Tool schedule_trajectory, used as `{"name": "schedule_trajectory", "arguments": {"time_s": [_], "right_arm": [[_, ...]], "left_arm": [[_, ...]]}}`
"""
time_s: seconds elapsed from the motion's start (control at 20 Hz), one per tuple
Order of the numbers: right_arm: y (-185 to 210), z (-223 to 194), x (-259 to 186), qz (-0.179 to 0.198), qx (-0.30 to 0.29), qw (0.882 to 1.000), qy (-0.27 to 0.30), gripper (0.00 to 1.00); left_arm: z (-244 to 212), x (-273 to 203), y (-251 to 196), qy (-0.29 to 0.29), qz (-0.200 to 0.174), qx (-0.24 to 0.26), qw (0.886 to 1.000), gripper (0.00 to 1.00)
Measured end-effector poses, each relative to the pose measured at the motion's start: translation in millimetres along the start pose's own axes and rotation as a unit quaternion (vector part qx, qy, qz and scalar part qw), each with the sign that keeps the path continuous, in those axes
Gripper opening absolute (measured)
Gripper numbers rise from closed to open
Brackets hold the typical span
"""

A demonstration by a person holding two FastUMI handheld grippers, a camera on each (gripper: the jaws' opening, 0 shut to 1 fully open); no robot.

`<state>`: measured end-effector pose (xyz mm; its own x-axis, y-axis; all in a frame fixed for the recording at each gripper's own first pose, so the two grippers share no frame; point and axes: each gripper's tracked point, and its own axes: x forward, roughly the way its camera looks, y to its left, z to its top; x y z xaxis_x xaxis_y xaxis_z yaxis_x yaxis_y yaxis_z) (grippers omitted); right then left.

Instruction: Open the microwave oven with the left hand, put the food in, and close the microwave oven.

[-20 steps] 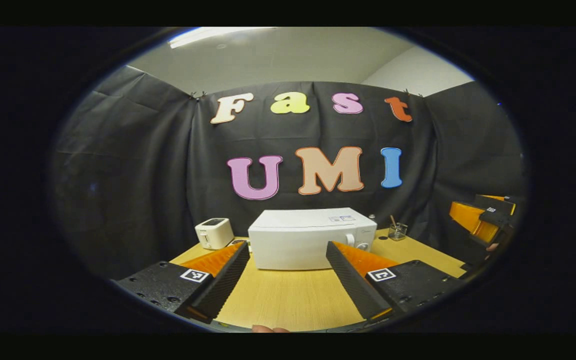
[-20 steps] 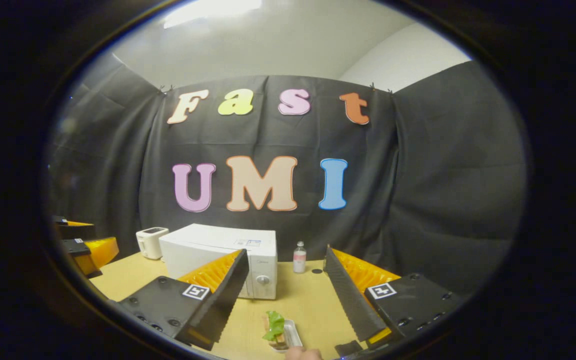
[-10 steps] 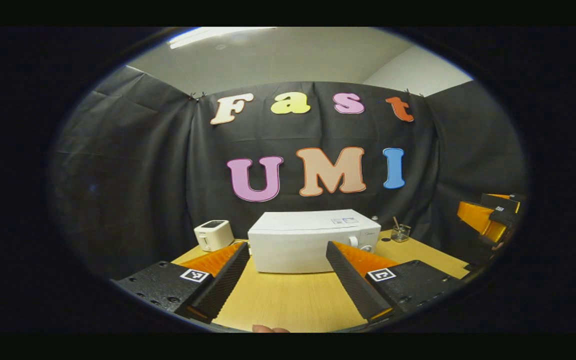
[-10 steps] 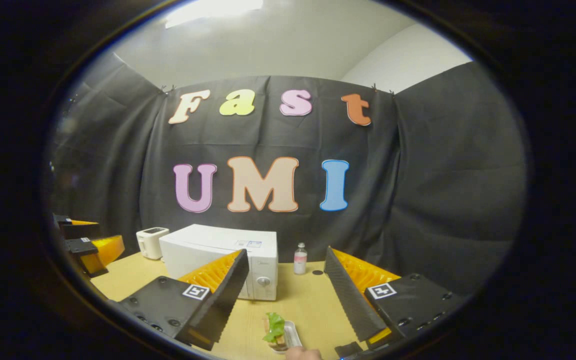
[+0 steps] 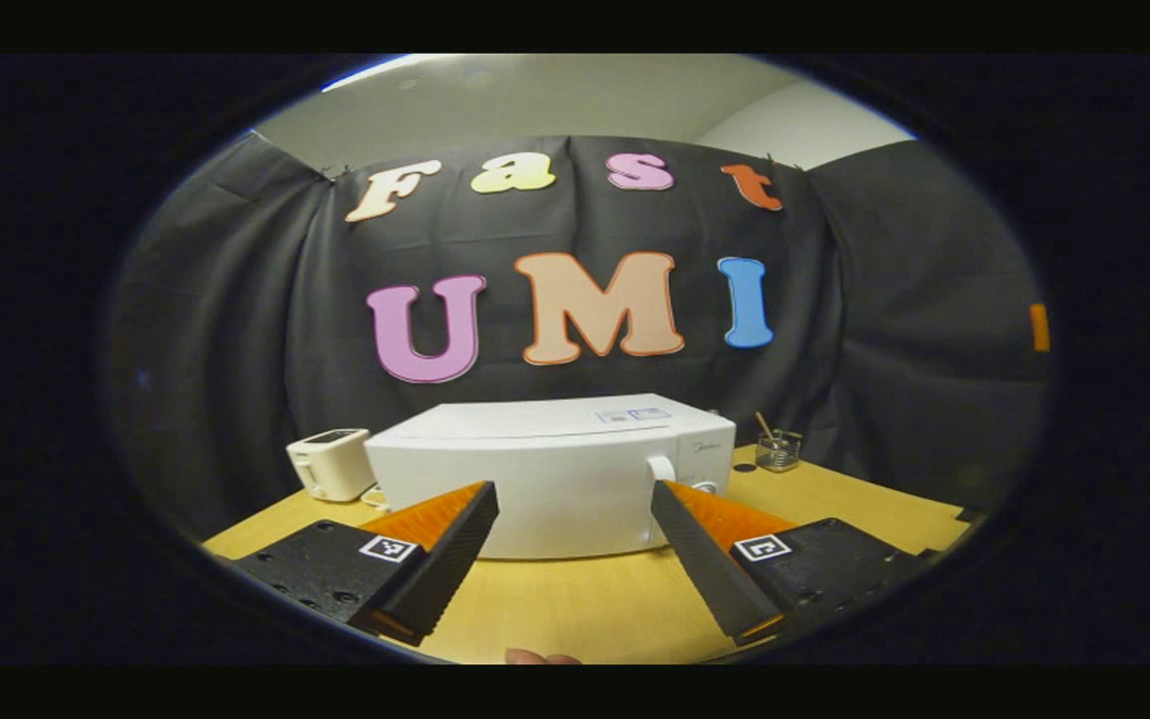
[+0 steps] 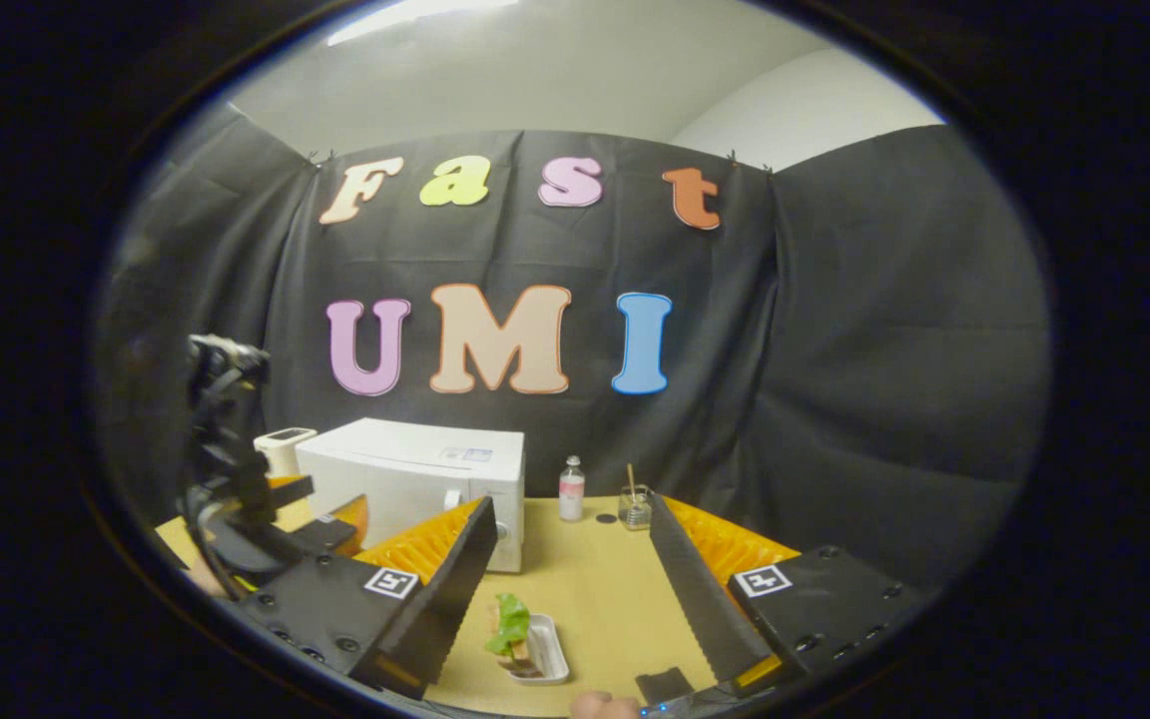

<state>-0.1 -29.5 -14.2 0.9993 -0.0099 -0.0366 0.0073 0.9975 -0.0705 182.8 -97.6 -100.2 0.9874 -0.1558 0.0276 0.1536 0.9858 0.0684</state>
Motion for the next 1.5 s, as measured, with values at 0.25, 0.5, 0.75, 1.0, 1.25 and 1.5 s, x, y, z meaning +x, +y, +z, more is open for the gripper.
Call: {"name": "schedule_trajectory", "arguments": {"time_s": [0.25, 0.5, 0.75, 1.0, 1.25, 1.5], "right_arm": [[-24, -9, -21, -0.012, -0.017, 1.000, 0.007, 0.96], [-54, -20, -39, -0.038, -0.009, 0.999, 0.023, 0.96], [-71, -27, -47, -0.055, -0.003, 0.998, 0.029, 0.97], [-80, -27, -50, -0.065, -0.007, 0.998, 0.025, 0.99], [-81, -28, -49, -0.066, -0.005, 0.997, 0.028, 0.97], [-74, -28, -48, -0.058, -0.001, 0.998, 0.026, 0.97]], "left_arm": [[-45, 66, -40, 0.022, -0.022, 0.016, 0.999, 0.97], [-72, 105, -51, 0.035, -0.007, 0.019, 0.999, 0.97], [-83, 130, -55, 0.047, 0.005, 0.015, 0.999, 0.96], [-77, 135, -61, 0.041, 0.007, -0.009, 0.999, 0.63], [-77, 136, -65, 0.036, -0.022, -0.038, 0.998, 0.16], [-80, 132, -66, 0.059, -0.033, -0.034, 0.997, 0.00]]}}
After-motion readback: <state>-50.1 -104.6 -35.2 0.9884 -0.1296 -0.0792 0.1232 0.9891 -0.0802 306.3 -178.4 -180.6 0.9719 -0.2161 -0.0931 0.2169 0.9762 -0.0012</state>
